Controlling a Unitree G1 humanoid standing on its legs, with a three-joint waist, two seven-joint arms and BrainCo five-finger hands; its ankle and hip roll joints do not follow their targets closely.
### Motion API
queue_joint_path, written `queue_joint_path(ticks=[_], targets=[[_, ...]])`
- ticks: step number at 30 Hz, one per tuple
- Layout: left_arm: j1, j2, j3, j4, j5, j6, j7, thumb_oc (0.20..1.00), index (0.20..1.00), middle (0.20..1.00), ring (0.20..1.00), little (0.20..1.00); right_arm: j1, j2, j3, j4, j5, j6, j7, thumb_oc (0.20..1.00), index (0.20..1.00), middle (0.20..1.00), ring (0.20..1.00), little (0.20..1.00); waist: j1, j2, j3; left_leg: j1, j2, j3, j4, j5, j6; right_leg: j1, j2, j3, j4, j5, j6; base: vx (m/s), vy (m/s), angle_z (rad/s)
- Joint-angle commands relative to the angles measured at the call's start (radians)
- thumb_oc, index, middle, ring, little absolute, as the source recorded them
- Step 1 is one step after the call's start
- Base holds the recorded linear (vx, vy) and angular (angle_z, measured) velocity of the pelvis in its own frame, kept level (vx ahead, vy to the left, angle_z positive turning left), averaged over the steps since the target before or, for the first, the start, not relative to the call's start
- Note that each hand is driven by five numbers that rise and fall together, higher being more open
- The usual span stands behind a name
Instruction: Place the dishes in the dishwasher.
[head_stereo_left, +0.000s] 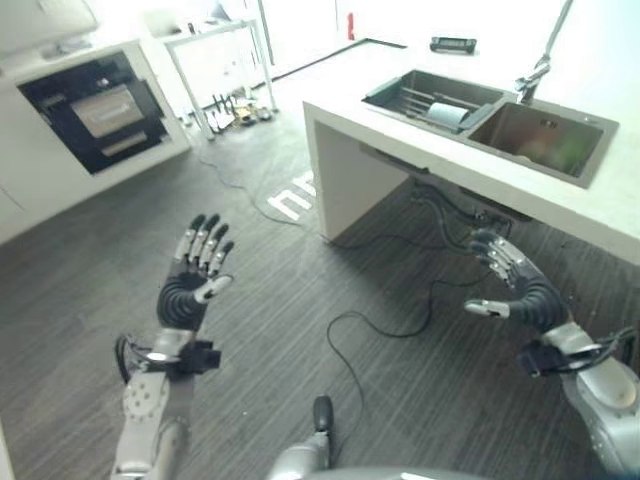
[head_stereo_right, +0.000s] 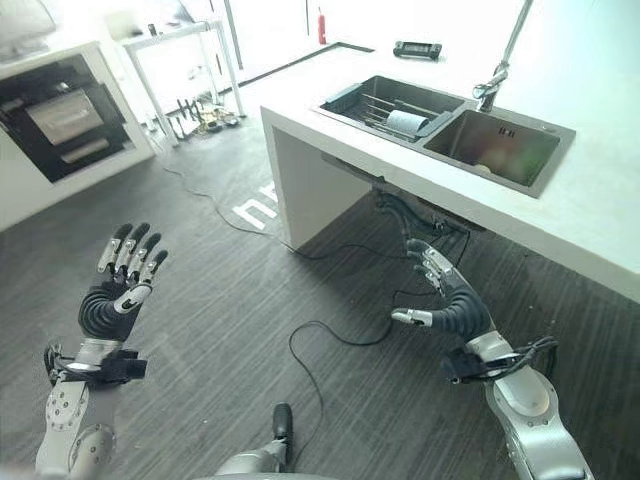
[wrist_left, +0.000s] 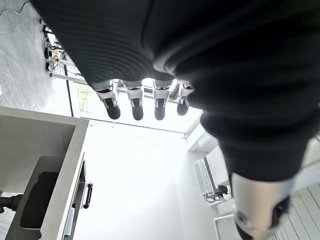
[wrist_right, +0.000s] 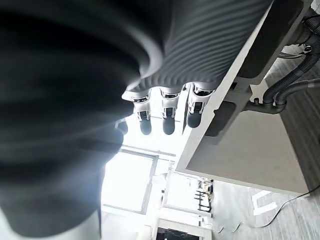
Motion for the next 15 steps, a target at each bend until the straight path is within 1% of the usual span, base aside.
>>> queue_joint_path(ticks=[1,2,3,5,6,7,8,9,10,11,12,13,15], targets=[[-0.019,0.052,0.0,-0.057,0.011,-0.057,0.011,1.0,1.0,1.0,1.0,1.0,-0.052,0.012,-0.032,-0.058,0.062,-0.033,-0.006,1.0,1.0,1.0,1.0,1.0,0.006,0.017,-0.064,0.011,0.086,-0.029,-0.005,0.118,-0.09,-0.075,0.035,-0.075,-0.089,0.173,0.039,0.27,0.286,-0.54],[-0.034,0.057,-0.003,-0.06,0.022,-0.044,0.012,1.0,1.0,1.0,1.0,1.0,-0.05,0.02,-0.035,-0.063,0.07,-0.029,-0.009,1.0,1.0,1.0,1.0,1.0,0.004,0.012,-0.072,0.021,0.077,-0.024,-0.005,0.108,-0.079,-0.078,0.026,-0.078,-0.069,0.18,0.047,0.33,0.352,-0.43],[-0.061,0.063,-0.012,-0.06,0.039,-0.023,0.009,1.0,1.0,1.0,1.0,1.0,-0.048,0.042,-0.036,-0.065,0.066,-0.029,-0.017,1.0,1.0,1.0,1.0,1.0,0.0,0.002,-0.086,0.036,0.056,-0.018,-0.005,0.091,-0.057,-0.096,0.01,-0.086,-0.01,0.211,0.066,0.26,0.276,-0.34],[-0.076,0.072,-0.018,-0.057,0.05,-0.008,-0.003,1.0,1.0,1.0,1.0,1.0,-0.046,0.062,-0.032,-0.066,0.045,-0.03,-0.032,1.0,1.0,1.0,1.0,1.0,-0.001,-0.004,-0.095,0.048,0.039,-0.021,-0.005,0.082,-0.043,-0.126,-0.001,-0.092,0.066,0.239,0.085,0.23,0.255,0.11],[-0.086,0.078,-0.023,-0.059,0.074,0.002,-0.008,1.0,1.0,1.0,1.0,1.0,-0.048,0.074,-0.029,-0.063,0.036,-0.027,-0.043,1.0,1.0,1.0,1.0,1.0,-0.004,-0.006,-0.1,0.061,0.027,-0.024,-0.005,0.074,-0.032,-0.166,-0.005,-0.095,0.155,0.275,0.106,0.22,0.259,0.28],[-0.093,0.08,-0.029,-0.059,0.088,0.01,-0.012,1.0,1.0,1.0,1.0,1.0,-0.052,0.086,-0.025,-0.059,0.03,-0.024,-0.051,1.0,1.0,1.0,1.0,1.0,-0.008,-0.004,-0.101,0.073,0.02,-0.029,-0.005,0.066,-0.024,-0.198,-0.004,-0.094,0.227,0.308,0.115,0.24,0.313,0.18],[-0.103,0.082,-0.037,-0.056,0.096,0.017,-0.015,1.0,1.0,1.0,1.0,1.0,-0.054,0.104,-0.017,-0.051,0.024,-0.031,-0.053,1.0,1.0,1.0,1.0,1.0,-0.014,0.01,-0.097,0.1,0.019,-0.034,-0.005,0.051,-0.014,-0.268,0.006,-0.109,0.368,0.352,0.119,0.2,0.262,0.06],[-0.107,0.082,-0.039,-0.055,0.098,0.021,-0.016,1.0,1.0,1.0,1.0,1.0,-0.054,0.11,-0.014,-0.048,0.022,-0.035,-0.054,1.0,1.0,1.0,1.0,1.0,-0.015,0.015,-0.095,0.106,0.019,-0.034,-0.005,0.045,-0.011,-0.299,0.009,-0.114,0.417,0.356,0.118,0.28,0.364,0.07],[-0.11,0.082,-0.032,-0.058,0.12,0.028,-0.001,1.0,1.0,1.0,1.0,1.0,-0.047,0.133,0.0,-0.047,0.022,-0.039,-0.036,1.0,1.0,1.0,1.0,1.0,-0.023,0.026,-0.078,0.155,0.019,-0.012,-0.005,0.015,-0.003,-0.403,-0.007,-0.191,0.477,0.34,0.11,0.21,0.242,0.07],[-0.11,0.083,-0.029,-0.061,0.119,0.032,0.001,1.0,1.0,1.0,1.0,1.0,-0.043,0.133,0.0,-0.048,0.02,-0.041,-0.034,1.0,1.0,1.0,1.0,1.0,-0.024,0.026,-0.076,0.16,0.02,-0.011,-0.005,0.013,-0.003,-0.408,-0.012,-0.201,0.467,0.333,0.108,0.23,0.215,-0.29],[-0.11,0.089,-0.022,-0.065,0.112,0.042,0.004,1.0,1.0,1.0,1.0,1.0,-0.036,0.13,-0.004,-0.051,0.02,-0.04,-0.031,1.0,1.0,1.0,1.0,1.0,-0.027,0.026,-0.071,0.17,0.02,-0.006,-0.005,0.01,-0.004,-0.411,-0.017,-0.225,0.423,0.315,0.102,0.21,0.038,-0.26],[-0.113,0.099,-0.014,-0.067,0.094,0.049,-0.001,1.0,1.0,1.0,1.0,1.0,-0.017,0.117,-0.024,-0.056,0.038,-0.041,-0.022,1.0,1.0,1.0,1.0,1.0,-0.038,0.02,-0.059,0.194,0.018,0.002,-0.005,-0.004,-0.008,-0.402,-0.025,-0.278,0.295,0.3,0.098,0.25,0.019,-0.22],[-0.11,0.102,-0.009,-0.069,0.08,0.05,-0.008,1.0,1.0,1.0,1.0,1.0,-0.001,0.103,-0.047,-0.056,0.066,-0.047,-0.011,1.0,1.0,1.0,1.0,1.0,-0.05,0.014,-0.044,0.226,0.017,0.009,-0.005,-0.03,-0.013,-0.41,-0.042,-0.323,0.176,0.321,0.1,0.26,-0.039,-0.07]])
